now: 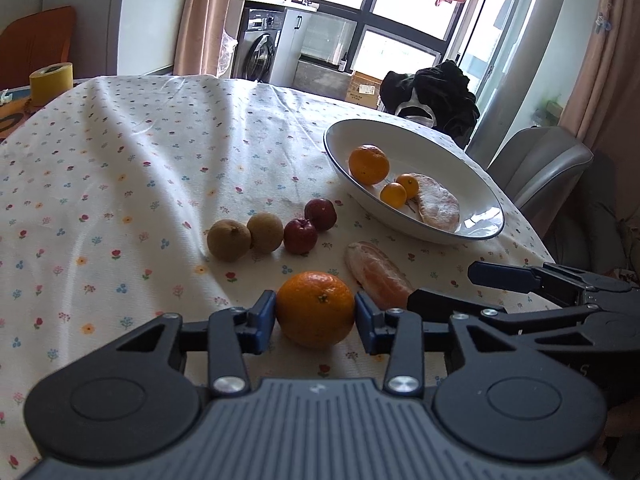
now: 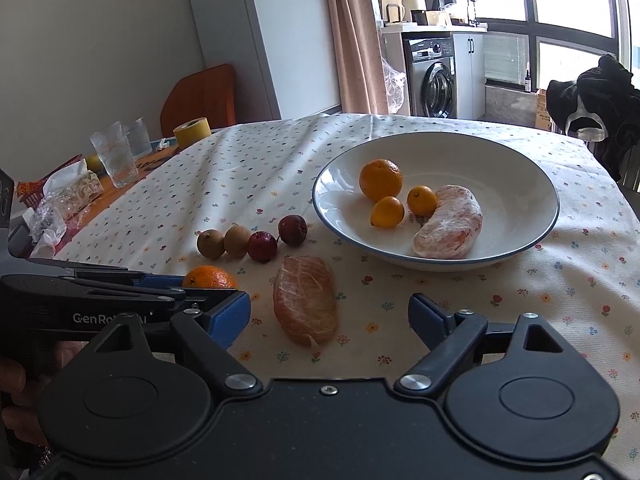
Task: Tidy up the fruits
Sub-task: 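Grasp the large orange with the left tool while the right tool grasps the peeled orange segment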
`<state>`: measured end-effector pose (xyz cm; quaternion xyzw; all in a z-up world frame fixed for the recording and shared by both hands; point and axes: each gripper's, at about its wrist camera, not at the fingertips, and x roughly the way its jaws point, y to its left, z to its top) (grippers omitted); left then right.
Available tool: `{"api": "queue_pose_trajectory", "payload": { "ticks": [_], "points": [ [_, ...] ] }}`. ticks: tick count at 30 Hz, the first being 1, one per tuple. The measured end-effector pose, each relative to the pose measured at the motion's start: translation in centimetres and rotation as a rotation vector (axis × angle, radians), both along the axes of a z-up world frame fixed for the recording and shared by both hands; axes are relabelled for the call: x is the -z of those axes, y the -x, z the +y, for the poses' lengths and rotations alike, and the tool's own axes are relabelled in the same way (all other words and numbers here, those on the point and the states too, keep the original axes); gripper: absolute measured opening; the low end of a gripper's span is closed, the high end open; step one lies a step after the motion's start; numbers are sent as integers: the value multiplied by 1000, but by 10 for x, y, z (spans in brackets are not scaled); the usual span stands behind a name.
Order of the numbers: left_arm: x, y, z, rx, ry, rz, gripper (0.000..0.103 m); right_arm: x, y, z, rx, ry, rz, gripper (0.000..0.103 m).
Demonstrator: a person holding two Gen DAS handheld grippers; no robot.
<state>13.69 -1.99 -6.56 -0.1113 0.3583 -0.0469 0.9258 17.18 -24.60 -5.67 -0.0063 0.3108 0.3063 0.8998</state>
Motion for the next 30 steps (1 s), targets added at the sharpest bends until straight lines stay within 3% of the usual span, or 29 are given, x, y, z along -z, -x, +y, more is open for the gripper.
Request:
{"api": "queue_pose_trajectory", "payload": {
  "ticks": [13, 18, 25, 30],
  "points": [
    [-3, 10, 33, -73, 31, -26, 41, 7, -7, 39, -48, 84, 13, 70],
    [-4, 13, 39, -83, 39, -36, 41, 9, -5, 51, -49, 135, -26, 66],
    [-5, 17, 43, -90, 42, -45, 41, 8, -6, 53, -24, 177, -57, 37],
    [-7, 21, 44, -97, 45, -53, 41, 5, -6, 48, -35, 162, -48, 31]
  ]
}}
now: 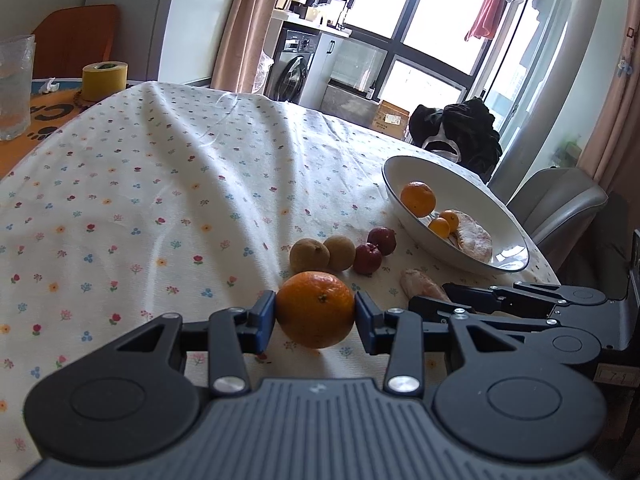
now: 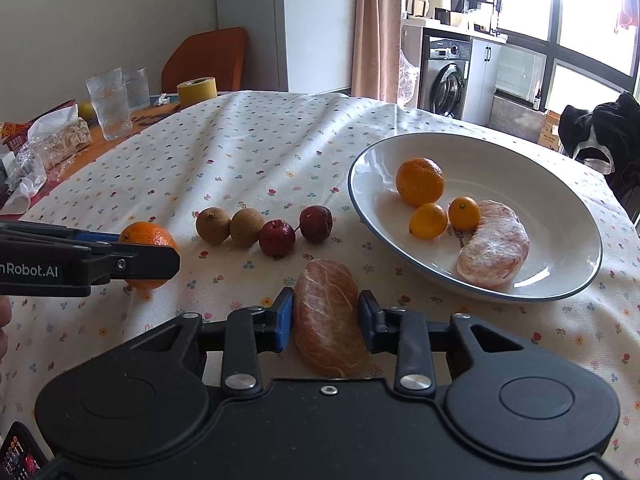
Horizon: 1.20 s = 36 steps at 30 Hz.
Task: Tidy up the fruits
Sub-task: 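Grasp the large orange with the left tool while the right tool grasps the peeled orange segment, then carry the orange and peeled segment over the white bowl and open both tools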
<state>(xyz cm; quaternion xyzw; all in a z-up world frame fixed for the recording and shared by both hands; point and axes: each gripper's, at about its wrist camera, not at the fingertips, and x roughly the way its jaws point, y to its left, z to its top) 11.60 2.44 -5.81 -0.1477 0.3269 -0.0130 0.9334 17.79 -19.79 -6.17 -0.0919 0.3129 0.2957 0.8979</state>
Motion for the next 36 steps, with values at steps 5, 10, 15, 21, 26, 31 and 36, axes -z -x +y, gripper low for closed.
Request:
{"api": "queue_pose_trajectory", "payload": {
  "ticks": [5, 10, 15, 21, 26, 31, 36],
  "points": [
    [-4, 2, 0, 0, -2, -8, 41, -9, 1, -11, -20, -49, 12, 23],
    [-7, -1, -5, 4, -11, -11, 41, -9, 2, -18, -21, -73, 20, 23],
    [-11, -5, -12, 13, -24, -12, 41, -14, 5, -24, -25, -93, -1, 22],
    [-17, -11, -22, 36, -38, -23, 41, -24, 5, -34, -19, -128, -26, 22],
    [-23, -17, -30, 53, -52, -35, 41, -31, 2, -43, -4, -150, -44, 22],
    [-28, -23, -37, 67, -63, -45, 41, -34, -1, -54, 17, -166, -61, 22],
    [-32, -31, -45, 85, -75, -52, 41, -36, -8, -64, 52, -169, -79, 22]
  ]
}}
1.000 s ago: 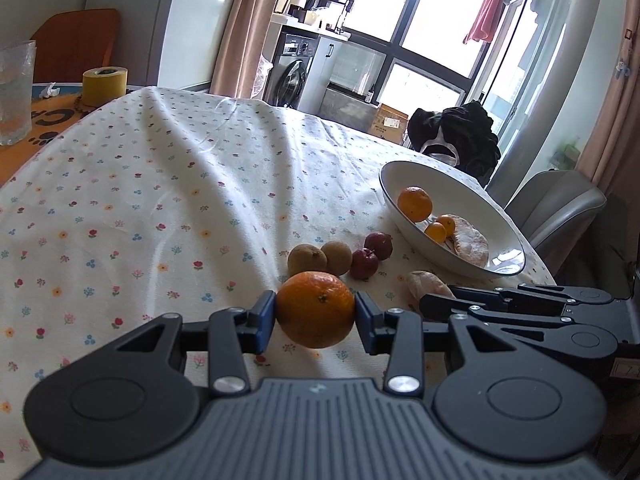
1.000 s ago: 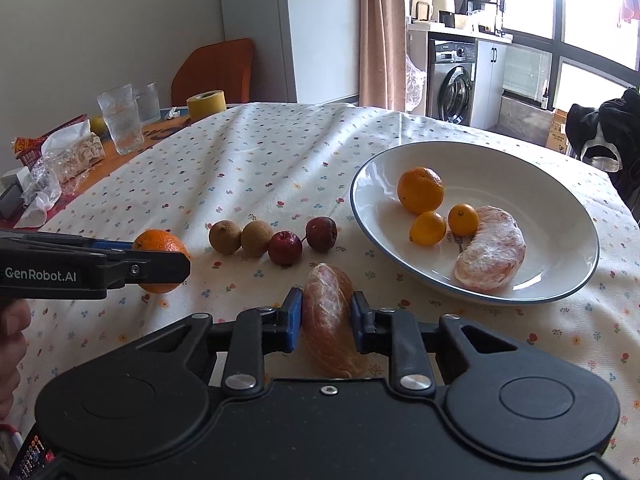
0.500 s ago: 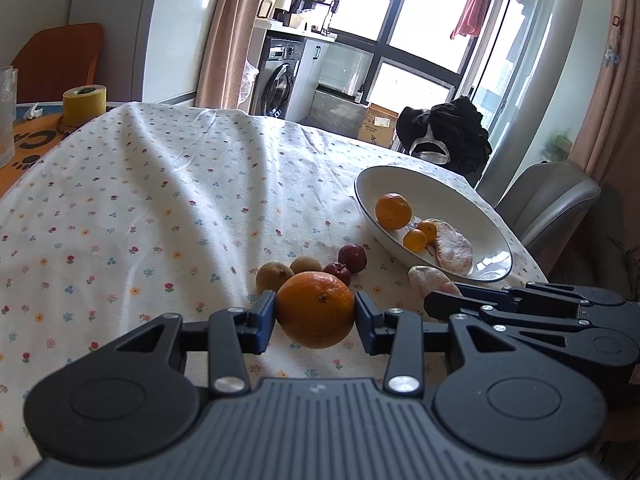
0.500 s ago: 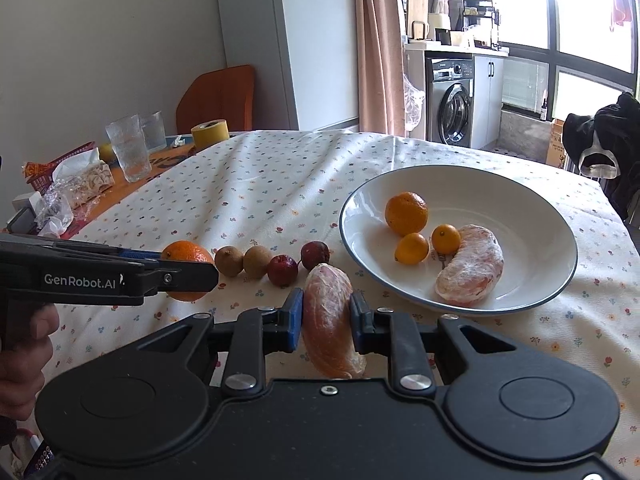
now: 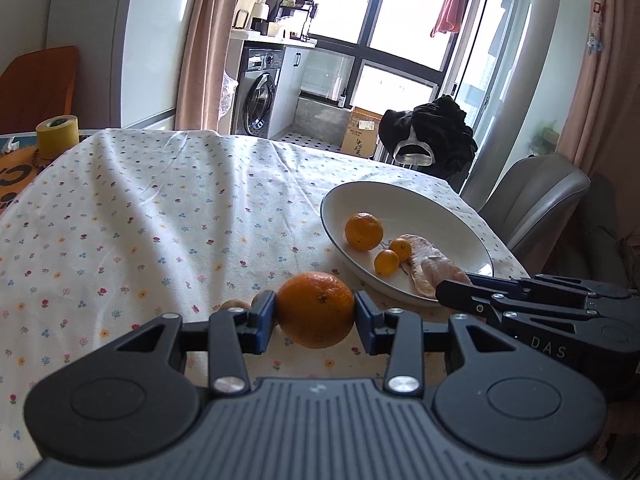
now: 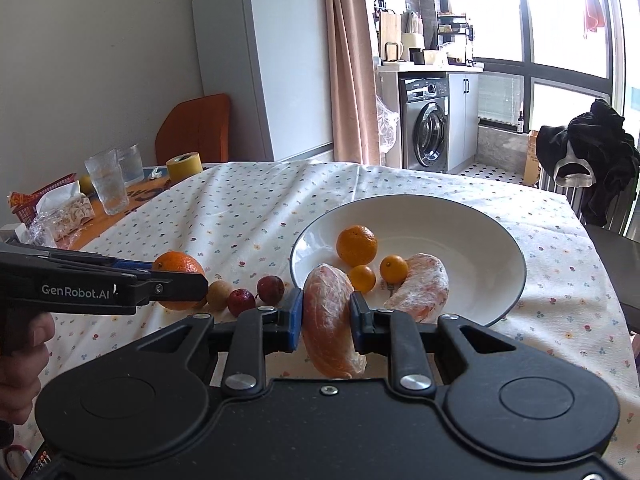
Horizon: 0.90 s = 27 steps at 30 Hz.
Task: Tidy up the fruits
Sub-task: 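Carry the orange and peeled segment over the white bowl and open both tools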
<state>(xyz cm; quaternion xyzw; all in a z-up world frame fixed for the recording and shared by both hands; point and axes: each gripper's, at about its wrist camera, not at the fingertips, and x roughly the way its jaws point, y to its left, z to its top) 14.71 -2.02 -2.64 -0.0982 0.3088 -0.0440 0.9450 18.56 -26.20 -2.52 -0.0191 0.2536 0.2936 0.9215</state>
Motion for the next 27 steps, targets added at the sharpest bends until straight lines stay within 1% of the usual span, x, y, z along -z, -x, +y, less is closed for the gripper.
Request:
{"api": "queue_pose_trajectory", "payload": {
  "ticks": [8, 19, 27],
  "points": [
    [-6, -16, -18, 40, -26, -9, 41, 0, -12, -17, 43, -16, -8, 22],
    [-8, -43, -43, 73, -60, -1, 41, 2, -42, -39, 98, -43, -14, 22],
    [-10, -64, -56, 86, -63, -2, 41, -1, -59, -44, 117, -51, -19, 22]
  ]
}}
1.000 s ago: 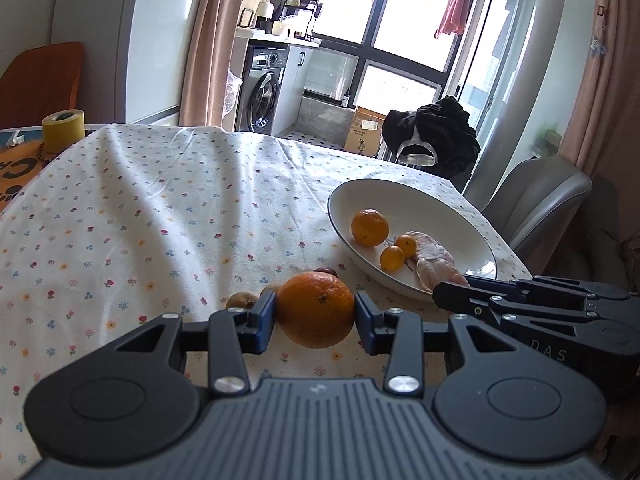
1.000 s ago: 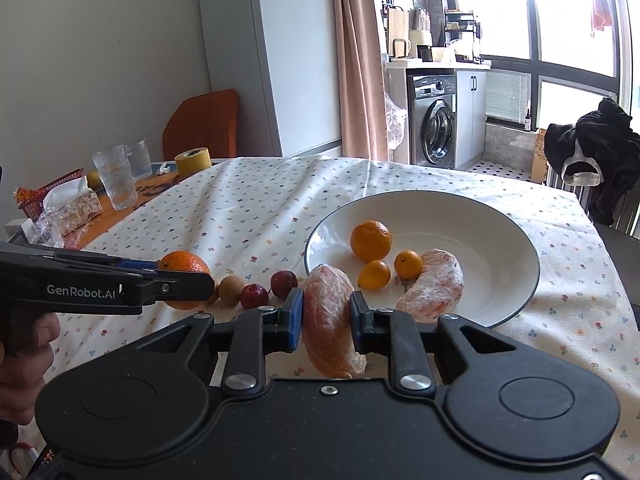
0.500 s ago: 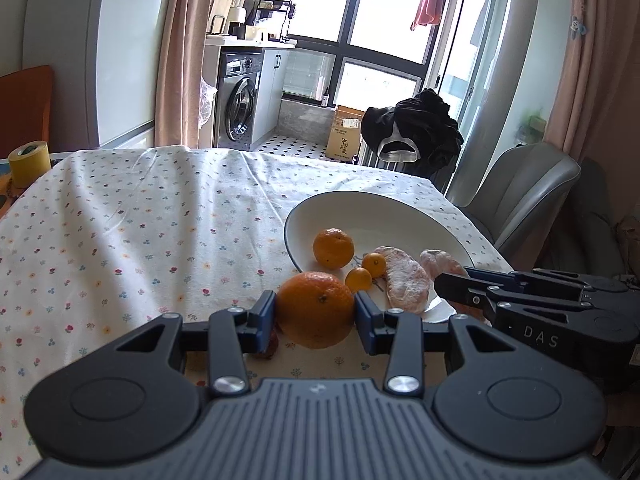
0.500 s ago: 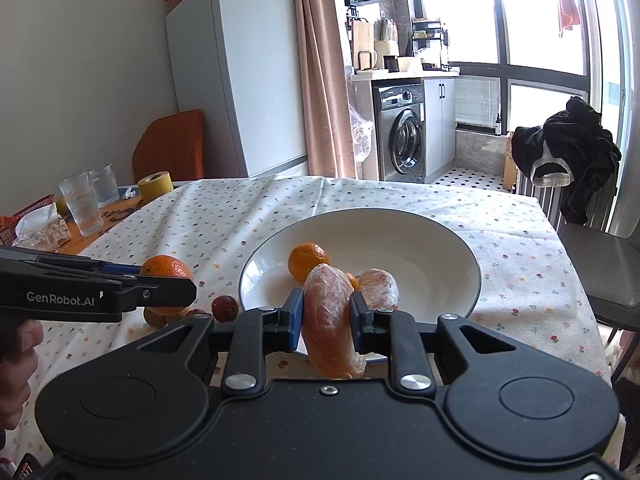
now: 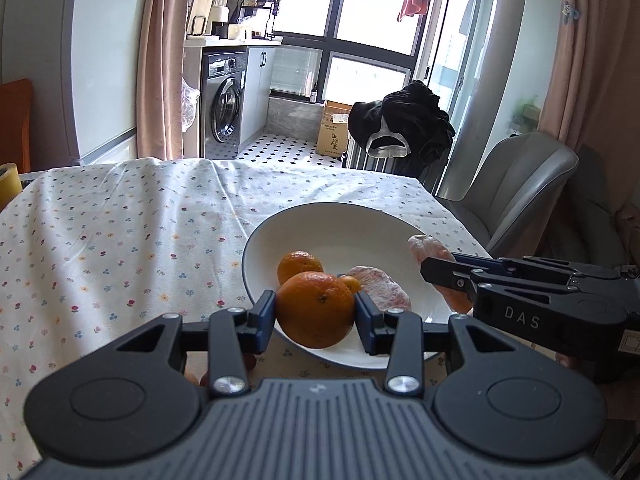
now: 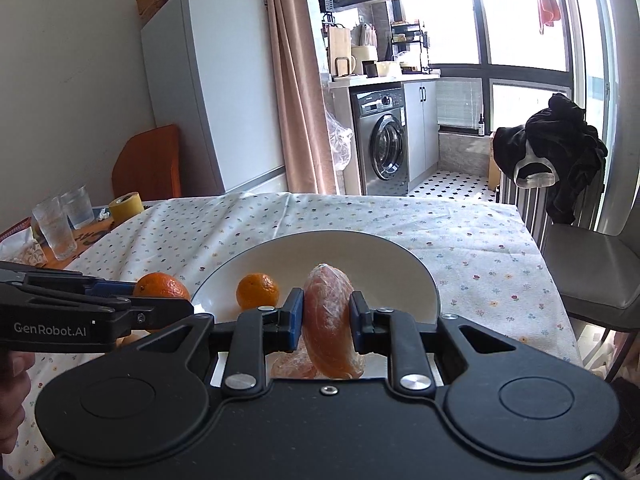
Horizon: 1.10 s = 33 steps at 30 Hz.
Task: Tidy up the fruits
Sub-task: 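Carry the orange and peeled segment over the white bowl and open both tools, then withdraw both tools from the bowl toward the kiwis and red plums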
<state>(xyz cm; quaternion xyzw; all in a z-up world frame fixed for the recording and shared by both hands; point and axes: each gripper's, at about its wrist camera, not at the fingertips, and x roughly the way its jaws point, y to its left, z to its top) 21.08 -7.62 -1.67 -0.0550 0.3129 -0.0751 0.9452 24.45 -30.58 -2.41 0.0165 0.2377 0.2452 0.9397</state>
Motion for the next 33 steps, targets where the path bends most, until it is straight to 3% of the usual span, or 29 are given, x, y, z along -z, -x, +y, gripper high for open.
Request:
{"api": "queue_pose_trajectory", "payload": {
  "ticks": [8, 14, 21, 25, 33],
  "points": [
    [6, -13, -4, -5, 3, 22, 41, 2, -13, -1, 22, -19, -5, 23],
    [11, -20, -7, -4, 13, 42, 41, 6, -12, -2, 29, -18, -6, 41],
    [18, -23, -7, -5, 34, 74, 41, 8, -5, -5, 38, -24, 15, 51],
    [17, -20, -6, -14, 28, 63, 50, 9, 0, -2, 32, -13, 23, 52],
    [13, -7, 12, -52, 43, 49, 57, 9, 9, 11, 17, -5, 30, 54]
  ]
}}
